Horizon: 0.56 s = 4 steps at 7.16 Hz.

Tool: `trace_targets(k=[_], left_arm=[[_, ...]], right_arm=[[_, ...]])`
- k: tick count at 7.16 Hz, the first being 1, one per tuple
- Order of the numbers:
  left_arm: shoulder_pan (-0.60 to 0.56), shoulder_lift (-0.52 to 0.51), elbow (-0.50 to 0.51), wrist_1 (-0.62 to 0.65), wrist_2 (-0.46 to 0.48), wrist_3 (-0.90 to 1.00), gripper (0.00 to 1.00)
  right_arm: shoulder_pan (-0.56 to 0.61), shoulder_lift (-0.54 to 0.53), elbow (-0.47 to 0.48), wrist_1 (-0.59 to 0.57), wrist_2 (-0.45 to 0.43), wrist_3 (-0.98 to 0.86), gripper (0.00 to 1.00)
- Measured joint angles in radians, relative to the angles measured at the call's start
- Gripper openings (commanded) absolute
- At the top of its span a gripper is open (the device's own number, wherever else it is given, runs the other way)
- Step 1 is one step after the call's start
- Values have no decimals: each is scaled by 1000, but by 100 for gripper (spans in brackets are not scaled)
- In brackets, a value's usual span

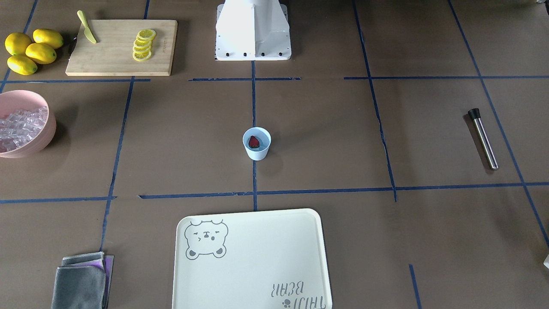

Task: Mash ice and strawberries in cup

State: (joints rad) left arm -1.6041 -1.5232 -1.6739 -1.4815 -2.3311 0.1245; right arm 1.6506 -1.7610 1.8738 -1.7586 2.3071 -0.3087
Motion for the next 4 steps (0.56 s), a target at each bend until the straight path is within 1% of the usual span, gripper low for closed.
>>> trace_targets(k=[4], left_arm=[[1,15,-6,0,1,2,100]], right_arm=[[0,0,0,0,2,1,100]])
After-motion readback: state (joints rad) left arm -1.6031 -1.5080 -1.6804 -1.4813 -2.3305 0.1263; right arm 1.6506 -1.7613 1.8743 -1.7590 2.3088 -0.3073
